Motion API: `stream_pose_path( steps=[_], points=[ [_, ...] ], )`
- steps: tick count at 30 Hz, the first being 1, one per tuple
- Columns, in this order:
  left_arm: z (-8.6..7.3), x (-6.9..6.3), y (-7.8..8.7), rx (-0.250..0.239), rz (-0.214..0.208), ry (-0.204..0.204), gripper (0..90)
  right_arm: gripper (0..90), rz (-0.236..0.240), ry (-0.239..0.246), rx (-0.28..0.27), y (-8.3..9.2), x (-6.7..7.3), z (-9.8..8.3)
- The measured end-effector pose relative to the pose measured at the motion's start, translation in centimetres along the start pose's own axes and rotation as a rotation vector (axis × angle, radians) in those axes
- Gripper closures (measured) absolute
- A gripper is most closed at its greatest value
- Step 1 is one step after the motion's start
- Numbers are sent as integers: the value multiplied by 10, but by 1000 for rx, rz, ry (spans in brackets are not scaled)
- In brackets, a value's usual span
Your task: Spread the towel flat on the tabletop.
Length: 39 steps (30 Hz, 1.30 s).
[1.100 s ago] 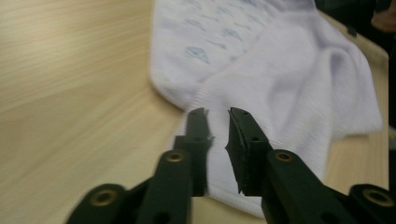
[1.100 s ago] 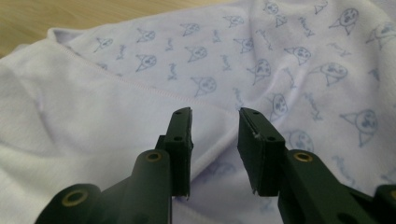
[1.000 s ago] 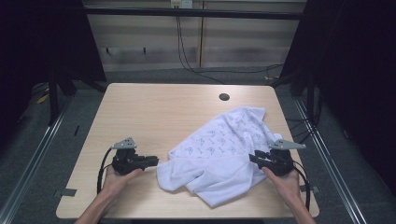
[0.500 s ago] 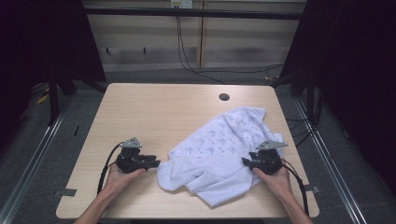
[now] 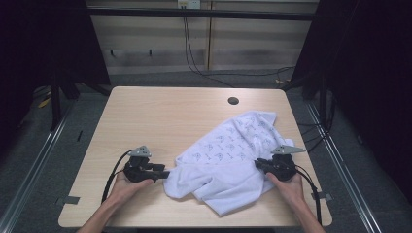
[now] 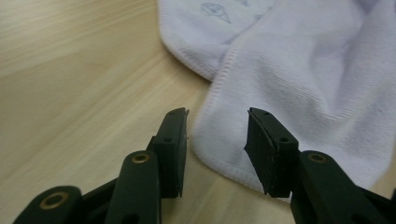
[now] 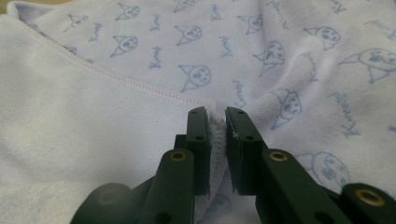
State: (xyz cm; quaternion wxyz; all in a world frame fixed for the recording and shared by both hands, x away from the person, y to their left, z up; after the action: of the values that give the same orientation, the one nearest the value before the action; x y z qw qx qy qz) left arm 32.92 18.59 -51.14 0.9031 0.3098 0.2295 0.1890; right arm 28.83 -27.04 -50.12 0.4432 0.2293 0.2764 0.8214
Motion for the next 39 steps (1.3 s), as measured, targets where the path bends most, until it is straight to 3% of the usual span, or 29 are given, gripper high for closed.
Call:
stream_pose_path(
  steps=[1,3,6,7,8,9,13,18,19,20,21,22,26,28,30,31,33,36,39],
  points=[
    [0,0,0,0,0,0,579,811,0,1,-2,1,0,0],
    [1,-6,-5,2,-26,-38,579,813,-10,0,-11,5,-1,3],
    [2,-11,-7,14,-20,-70,621,813,-7,-5,-24,7,-3,4],
    [4,-17,-10,37,-31,-109,651,815,-8,-9,-27,9,-3,4],
    [4,-17,-10,37,-31,-109,669,815,-8,-9,-27,9,-3,4],
    [5,-26,-14,55,-28,-159,726,816,-7,-11,-29,10,-3,4],
    [8,-33,-17,91,-16,-186,881,817,-3,-17,-36,12,-2,5],
    [8,-30,-14,74,0,-150,893,817,7,-19,-63,20,-1,7],
    [10,-26,-9,40,-12,-120,893,816,11,-29,-76,22,-1,8],
    [13,-20,2,-24,-17,-85,894,813,12,-29,-79,24,-1,9],
    [13,-20,2,-24,-17,-85,894,813,12,-29,-79,24,-1,9],
    [16,-15,14,-80,-9,-59,895,812,14,-26,-86,26,-1,12],
    [20,-11,26,-142,0,-38,895,817,22,-20,-108,31,0,19],
    [22,-11,28,-146,-1,-36,895,817,22,-15,-115,34,1,21],
    [27,-11,34,-166,-4,-43,895,826,20,-20,-152,46,-2,27],
    [34,-10,38,-208,-20,-29,895,824,17,-32,-167,51,-5,30],
    [42,-9,42,-234,-4,-34,895,832,19,-51,-189,57,-11,37],
    [50,-5,45,-268,5,-25,895,848,16,-39,-192,62,-14,50],
    [69,2,52,-362,0,9,895,851,23,-40,-222,69,-18,69]
  ],
)
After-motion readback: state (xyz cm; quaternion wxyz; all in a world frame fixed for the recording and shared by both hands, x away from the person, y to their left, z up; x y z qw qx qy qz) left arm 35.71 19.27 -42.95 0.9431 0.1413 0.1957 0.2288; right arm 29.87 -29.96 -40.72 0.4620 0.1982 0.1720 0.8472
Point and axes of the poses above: each handheld gripper's, and its own axes: y roughly backward along the jaws, z roughly out of its top, x roughly to its left, the point moved 1 cm from there along -y, roughly forward along the jaws, and after that the axes turned 1 degree about x, right-handed, at the moved point
